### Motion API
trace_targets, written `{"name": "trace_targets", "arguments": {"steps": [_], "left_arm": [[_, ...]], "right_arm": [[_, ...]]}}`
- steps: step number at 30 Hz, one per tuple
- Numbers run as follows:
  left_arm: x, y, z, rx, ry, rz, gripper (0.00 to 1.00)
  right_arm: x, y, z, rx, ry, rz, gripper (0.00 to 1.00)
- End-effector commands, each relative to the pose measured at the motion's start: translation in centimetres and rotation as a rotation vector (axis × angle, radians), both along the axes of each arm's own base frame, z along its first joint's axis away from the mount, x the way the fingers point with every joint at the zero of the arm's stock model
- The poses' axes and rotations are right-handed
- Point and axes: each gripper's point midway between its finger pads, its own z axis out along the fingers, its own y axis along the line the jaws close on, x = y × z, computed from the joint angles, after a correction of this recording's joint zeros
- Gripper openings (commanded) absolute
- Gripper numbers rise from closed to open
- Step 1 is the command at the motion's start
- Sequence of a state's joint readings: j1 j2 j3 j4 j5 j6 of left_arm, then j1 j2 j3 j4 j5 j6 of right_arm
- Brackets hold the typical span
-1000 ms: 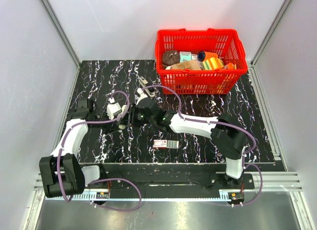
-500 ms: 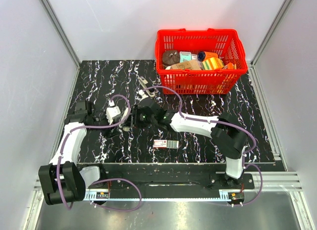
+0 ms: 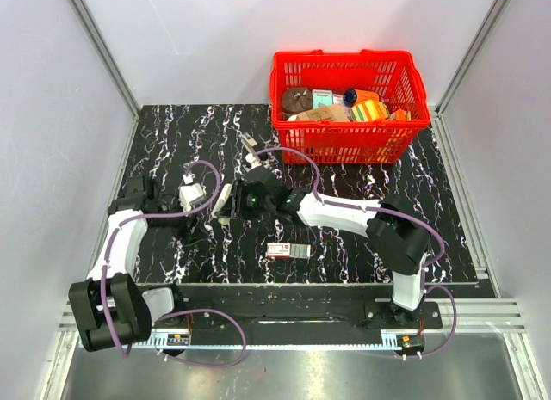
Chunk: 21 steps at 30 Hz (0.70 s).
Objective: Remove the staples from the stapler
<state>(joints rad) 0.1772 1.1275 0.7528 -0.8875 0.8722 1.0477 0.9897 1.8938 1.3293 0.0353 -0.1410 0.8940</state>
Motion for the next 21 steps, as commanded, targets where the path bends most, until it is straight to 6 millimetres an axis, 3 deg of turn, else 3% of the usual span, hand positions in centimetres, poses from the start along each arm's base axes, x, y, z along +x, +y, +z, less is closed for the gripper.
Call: {"name": "trace_targets", "arguments": {"steps": [1,8,16,21], "left_arm": [[0.3,-0.5,2.0,-0.091,-0.015,-0.027,0.72],[0.6,-0.4,1.3,-0.094,-0.024,-0.017,0.73],[3.2,0.0,1.1,-0.111,-0.030,-0.011,0.72],[3.6,-0.5,1.2,-0.163,0.016,-0.053,0.60]], "right_arm": [[1.4,0.6,2.4,0.053,-0.052,-0.026,0.00],[1.3,0.8,2.5,0.071,-0.048,-0.020,0.00],[0.0,1.6,3.2,0.105,-0.041,0.034,0.00],[-1.1,2.5,3.1,0.112,-0.035,0.063,0.00]]}}
